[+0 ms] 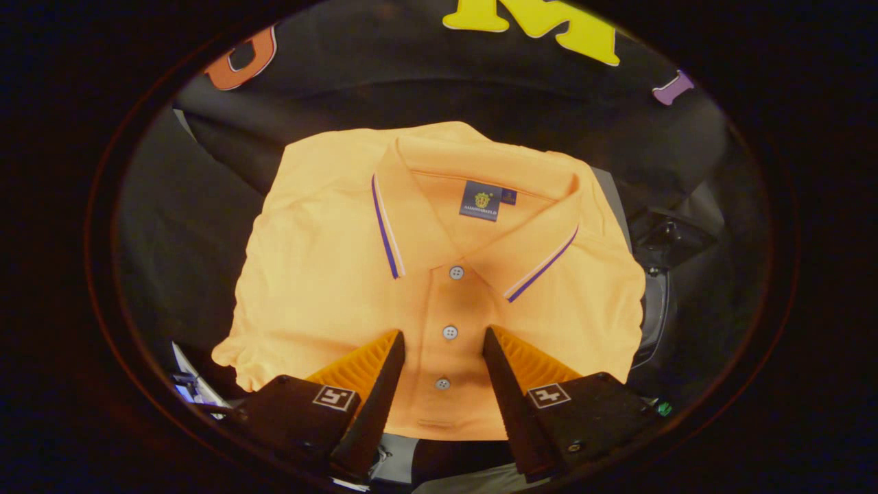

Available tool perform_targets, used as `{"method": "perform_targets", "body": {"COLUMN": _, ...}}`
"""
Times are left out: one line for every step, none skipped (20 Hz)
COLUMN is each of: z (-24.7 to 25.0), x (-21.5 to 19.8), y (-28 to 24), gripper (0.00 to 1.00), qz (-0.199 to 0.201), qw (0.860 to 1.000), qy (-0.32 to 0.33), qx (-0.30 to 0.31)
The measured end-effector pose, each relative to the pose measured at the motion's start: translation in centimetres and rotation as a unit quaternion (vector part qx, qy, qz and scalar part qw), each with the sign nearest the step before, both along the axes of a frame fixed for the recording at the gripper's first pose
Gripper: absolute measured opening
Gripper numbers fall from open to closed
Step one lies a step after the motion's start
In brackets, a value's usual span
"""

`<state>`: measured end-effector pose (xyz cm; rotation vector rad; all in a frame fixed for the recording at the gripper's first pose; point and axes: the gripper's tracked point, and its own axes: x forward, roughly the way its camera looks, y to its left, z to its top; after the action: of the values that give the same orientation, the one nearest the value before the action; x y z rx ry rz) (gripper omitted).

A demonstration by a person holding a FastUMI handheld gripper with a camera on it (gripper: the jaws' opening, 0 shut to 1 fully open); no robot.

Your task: Put the clothes into the washing machine and then close the washing machine lid.

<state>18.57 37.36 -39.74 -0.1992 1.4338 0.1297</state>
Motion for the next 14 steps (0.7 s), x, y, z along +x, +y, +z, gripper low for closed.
{"method": "perform_targets", "body": {"z": 0.03, "x": -0.01, "y": -0.15, "gripper": 0.75, "qz": -0.007, "qw": 1.000, "qy": 0.000, "qx": 0.001}}
{"method": "perform_targets", "body": {"z": 0.07, "x": 0.19, "y": -0.36, "gripper": 0.68, "qz": -0.010, "qw": 1.000, "qy": 0.001, "qx": 0.002}}
{"method": "perform_targets", "body": {"z": 0.03, "x": 0.21, "y": -0.46, "gripper": 0.60, "qz": -0.013, "qw": 1.000, "qy": 0.001, "qx": 0.003}}
{"method": "perform_targets", "body": {"z": 0.10, "x": 0.39, "y": -0.49, "gripper": 0.53, "qz": -0.019, "qw": 1.000, "qy": 0.001, "qx": 0.004}}
{"method": "perform_targets", "body": {"z": 0.07, "x": 0.39, "y": -0.59, "gripper": 0.45, "qz": -0.026, "qw": 1.000, "qy": 0.003, "qx": 0.007}}
{"method": "perform_targets", "body": {"z": 0.07, "x": 0.54, "y": -0.63, "gripper": 0.37, "qz": -0.029, "qw": 1.000, "qy": 0.003, "qx": 0.011}}
{"method": "perform_targets", "body": {"z": 0.06, "x": 0.55, "y": -0.66, "gripper": 0.36, "qz": -0.028, "qw": 0.999, "qy": 0.001, "qx": 0.014}}
{"method": "perform_targets", "body": {"z": 0.12, "x": 0.66, "y": -0.66, "gripper": 0.33, "qz": -0.024, "qw": 1.000, "qy": -0.003, "qx": 0.020}}
{"method": "perform_targets", "body": {"z": 0.09, "x": 0.65, "y": -0.71, "gripper": 0.31, "qz": -0.019, "qw": 0.999, "qy": -0.006, "qx": 0.026}}
{"method": "perform_targets", "body": {"z": 0.14, "x": 0.71, "y": -0.87, "gripper": 0.27, "qz": -0.018, "qw": 0.999, "qy": -0.008, "qx": 0.032}}
{"method": "perform_targets", "body": {"z": 0.17, "x": 0.65, "y": -0.92, "gripper": 0.24, "qz": -0.018, "qw": 0.999, "qy": -0.008, "qx": 0.041}}
{"method": "perform_targets", "body": {"z": 0.26, "x": 0.74, "y": -0.91, "gripper": 0.21, "qz": -0.019, "qw": 0.998, "qy": -0.007, "qx": 0.053}}
{"method": "perform_targets", "body": {"z": 0.22, "x": 0.75, "y": -1.05, "gripper": 0.19, "qz": -0.023, "qw": 0.998, "qy": -0.007, "qx": 0.064}}
{"method": "perform_targets", "body": {"z": 0.33, "x": 0.82, "y": -1.09, "gripper": 0.16, "qz": -0.023, "qw": 0.997, "qy": -0.007, "qx": 0.070}}
